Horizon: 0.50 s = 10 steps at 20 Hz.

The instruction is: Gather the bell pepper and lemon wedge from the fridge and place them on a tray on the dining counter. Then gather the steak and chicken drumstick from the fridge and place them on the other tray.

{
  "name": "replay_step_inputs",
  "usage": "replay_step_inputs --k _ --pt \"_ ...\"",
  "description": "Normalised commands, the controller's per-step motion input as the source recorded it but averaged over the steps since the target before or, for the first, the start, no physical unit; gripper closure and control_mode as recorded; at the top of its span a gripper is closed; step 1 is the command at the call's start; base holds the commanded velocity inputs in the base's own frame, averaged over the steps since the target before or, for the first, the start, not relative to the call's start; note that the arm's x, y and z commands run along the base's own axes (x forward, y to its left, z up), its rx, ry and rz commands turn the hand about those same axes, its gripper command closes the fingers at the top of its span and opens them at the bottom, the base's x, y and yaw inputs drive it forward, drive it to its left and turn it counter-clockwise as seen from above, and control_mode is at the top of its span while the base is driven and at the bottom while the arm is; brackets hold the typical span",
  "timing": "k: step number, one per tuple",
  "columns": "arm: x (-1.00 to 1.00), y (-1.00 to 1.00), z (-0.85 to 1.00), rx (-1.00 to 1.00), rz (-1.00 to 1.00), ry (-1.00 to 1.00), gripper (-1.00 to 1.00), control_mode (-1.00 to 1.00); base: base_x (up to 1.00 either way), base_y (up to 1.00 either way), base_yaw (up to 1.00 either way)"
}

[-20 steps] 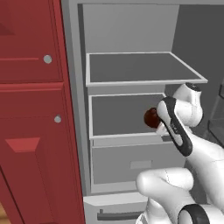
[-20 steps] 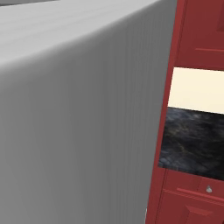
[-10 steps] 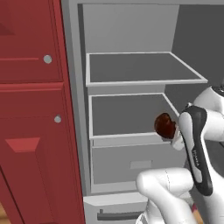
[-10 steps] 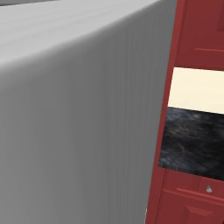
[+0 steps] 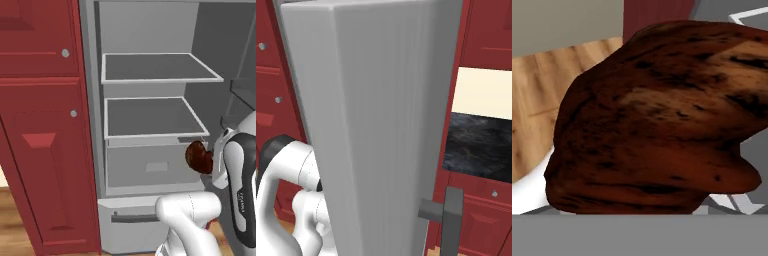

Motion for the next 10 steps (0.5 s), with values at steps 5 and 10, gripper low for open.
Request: replay_step_inputs --k 5,10 --pt "0.0 0.0 0.0 0.0 0.0 0.0 1.0 1.0 -1.0 0.02 0.1" --pt "0.0 0.0 0.0 0.0 0.0 0.0 1.0 1.0 -1.0 0.04 0.04"
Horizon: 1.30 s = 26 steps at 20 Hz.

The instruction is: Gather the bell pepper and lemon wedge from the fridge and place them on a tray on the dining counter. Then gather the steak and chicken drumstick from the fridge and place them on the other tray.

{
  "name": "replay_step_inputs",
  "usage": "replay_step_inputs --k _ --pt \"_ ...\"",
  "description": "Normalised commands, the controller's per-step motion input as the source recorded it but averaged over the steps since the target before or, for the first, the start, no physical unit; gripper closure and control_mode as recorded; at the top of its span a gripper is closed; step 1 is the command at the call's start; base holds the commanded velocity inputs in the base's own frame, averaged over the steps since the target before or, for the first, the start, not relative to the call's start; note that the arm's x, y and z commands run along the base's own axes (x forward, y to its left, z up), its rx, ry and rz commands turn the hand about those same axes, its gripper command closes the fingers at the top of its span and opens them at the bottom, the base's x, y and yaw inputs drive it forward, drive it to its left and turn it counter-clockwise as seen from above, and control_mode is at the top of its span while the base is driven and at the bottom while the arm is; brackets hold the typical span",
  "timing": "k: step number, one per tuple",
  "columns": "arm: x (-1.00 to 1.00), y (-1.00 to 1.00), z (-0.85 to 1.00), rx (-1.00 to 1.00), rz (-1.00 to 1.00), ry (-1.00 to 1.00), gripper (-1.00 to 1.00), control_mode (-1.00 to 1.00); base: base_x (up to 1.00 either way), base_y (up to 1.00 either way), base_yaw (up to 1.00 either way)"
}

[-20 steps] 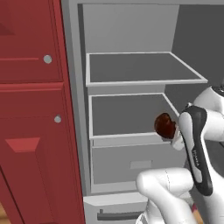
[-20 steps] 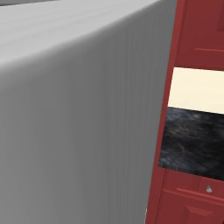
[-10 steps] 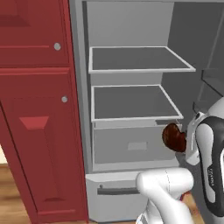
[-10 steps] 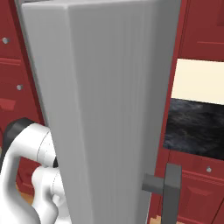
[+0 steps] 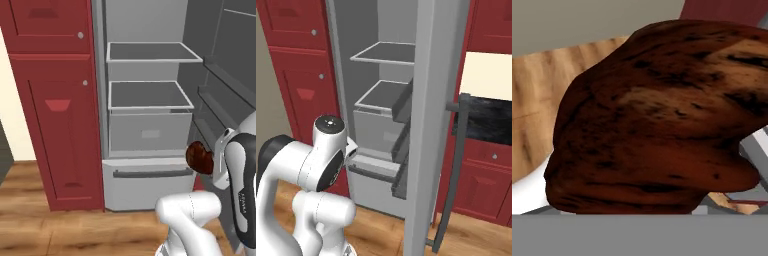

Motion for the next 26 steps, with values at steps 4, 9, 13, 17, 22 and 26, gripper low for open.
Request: replay_step_inputs --k 4,9,13,17,22,26 --pt "0.0 0.0 0.0 0.0 0.0 0.0 1.0 1.0 -1.0 0.0 0.0" --pt "0.0 0.0 0.0 0.0 0.0 0.0 1.0 1.0 -1.0 0.0 0.0" --pt "0.0 0.0 0.0 0.0 0.0 0.0 1.0 1.0 -1.0 0.0 0.0" --pt "0.0 0.0 0.0 0.0 0.0 0.0 1.0 1.0 -1.0 0.0 0.0" --pt "0.0 0.0 0.0 0.0 0.0 0.0 1.0 1.0 -1.0 0.0 0.0" --pt "0.0 0.0 0.0 0.0 0.0 0.0 1.0 1.0 -1.0 0.0 0.0"
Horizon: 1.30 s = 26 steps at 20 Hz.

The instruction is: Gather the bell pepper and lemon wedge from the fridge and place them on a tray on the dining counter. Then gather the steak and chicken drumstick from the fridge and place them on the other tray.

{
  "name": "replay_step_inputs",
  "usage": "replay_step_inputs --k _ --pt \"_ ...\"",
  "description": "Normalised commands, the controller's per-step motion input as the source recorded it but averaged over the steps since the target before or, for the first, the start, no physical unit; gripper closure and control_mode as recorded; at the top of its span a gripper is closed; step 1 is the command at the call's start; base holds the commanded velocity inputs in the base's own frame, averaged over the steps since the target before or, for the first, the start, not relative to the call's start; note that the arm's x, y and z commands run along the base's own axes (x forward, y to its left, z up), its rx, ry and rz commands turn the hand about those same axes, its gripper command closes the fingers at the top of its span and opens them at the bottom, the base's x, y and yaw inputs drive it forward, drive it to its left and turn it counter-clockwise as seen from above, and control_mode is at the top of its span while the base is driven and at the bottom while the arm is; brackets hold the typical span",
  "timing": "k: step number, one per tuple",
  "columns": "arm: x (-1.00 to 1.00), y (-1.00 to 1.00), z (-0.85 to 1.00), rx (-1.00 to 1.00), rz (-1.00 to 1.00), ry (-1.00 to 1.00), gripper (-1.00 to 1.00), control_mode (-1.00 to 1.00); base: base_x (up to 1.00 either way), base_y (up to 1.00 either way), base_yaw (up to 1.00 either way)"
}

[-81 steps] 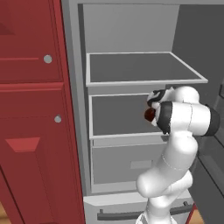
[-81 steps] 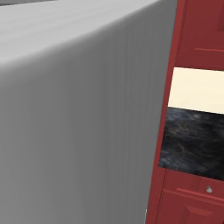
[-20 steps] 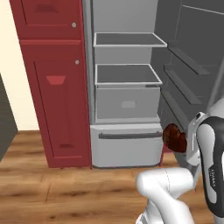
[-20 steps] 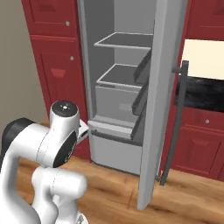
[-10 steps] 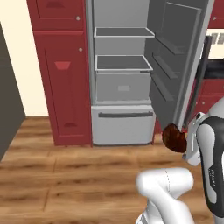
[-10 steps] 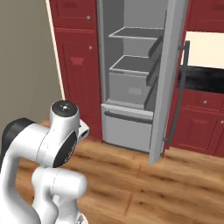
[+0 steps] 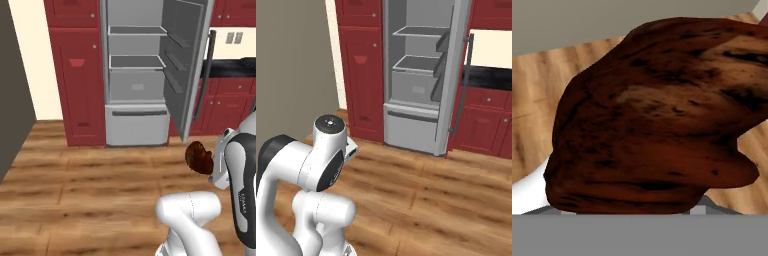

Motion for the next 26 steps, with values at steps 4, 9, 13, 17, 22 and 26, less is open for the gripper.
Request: replay_step_inputs --k 4,9,13,17,22,26 --pt "0.0 0.0 0.0 0.0 0.0 0.0 1.0 1.0 -1.0 0.0 0.0" --pt "0.0 0.0 0.0 0.0 0.0 0.0 1.0 1.0 -1.0 0.0 0.0" --pt "0.0 0.0 0.0 0.0 0.0 0.0 1.0 1.0 -1.0 0.0 0.0" --pt "0.0 0.0 0.0 0.0 0.0 0.0 1.0 1.0 -1.0 0.0 0.0" --pt "0.0 0.0 0.0 0.0 0.0 0.0 1.0 1.0 -1.0 -0.09 0.0" --pt "0.0 0.0 0.0 0.0 0.0 0.0 1.0 1.0 -1.0 -0.19 0.0"
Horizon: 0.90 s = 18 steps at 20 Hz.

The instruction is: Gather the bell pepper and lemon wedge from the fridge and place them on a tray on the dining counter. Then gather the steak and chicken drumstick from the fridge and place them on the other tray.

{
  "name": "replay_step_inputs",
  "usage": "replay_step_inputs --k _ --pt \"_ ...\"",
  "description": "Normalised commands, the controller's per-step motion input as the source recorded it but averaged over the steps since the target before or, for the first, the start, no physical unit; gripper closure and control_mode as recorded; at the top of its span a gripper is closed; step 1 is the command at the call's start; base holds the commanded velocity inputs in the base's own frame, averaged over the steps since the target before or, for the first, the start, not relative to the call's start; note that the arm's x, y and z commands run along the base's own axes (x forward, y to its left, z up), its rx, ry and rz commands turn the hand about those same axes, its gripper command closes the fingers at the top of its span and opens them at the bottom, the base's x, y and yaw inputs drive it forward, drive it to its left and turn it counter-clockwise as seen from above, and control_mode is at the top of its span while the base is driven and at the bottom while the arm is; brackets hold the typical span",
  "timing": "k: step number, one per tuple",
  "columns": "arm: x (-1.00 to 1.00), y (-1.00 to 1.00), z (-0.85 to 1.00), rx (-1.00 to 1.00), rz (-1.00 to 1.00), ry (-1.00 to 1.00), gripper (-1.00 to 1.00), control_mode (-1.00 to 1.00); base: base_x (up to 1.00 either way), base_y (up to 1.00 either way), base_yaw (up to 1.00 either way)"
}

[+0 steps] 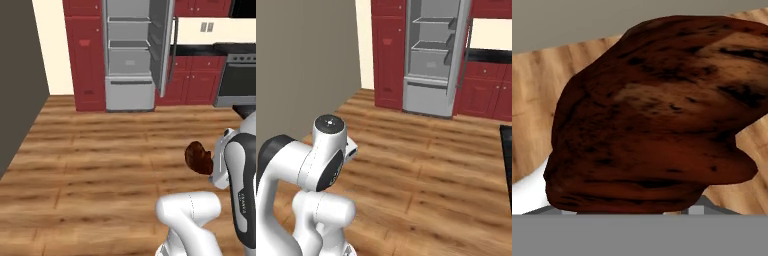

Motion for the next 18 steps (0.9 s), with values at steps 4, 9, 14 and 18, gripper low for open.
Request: replay_step_inputs --k 4,9,14,18 --pt "0.0 0.0 0.0 0.0 0.0 0.0 1.0 1.0 -1.0 -0.37 0.0" --pt "0.0 0.0 0.0 0.0 0.0 0.0 1.0 1.0 -1.0 -0.72 0.0" --pt "0.0 0.0 0.0 0.0 0.0 0.0 1.0 1.0 -1.0 -0.87 0.0" --pt "0.0 0.0 0.0 0.0 0.0 0.0 1.0 1.0 -1.0 -0.95 0.0"
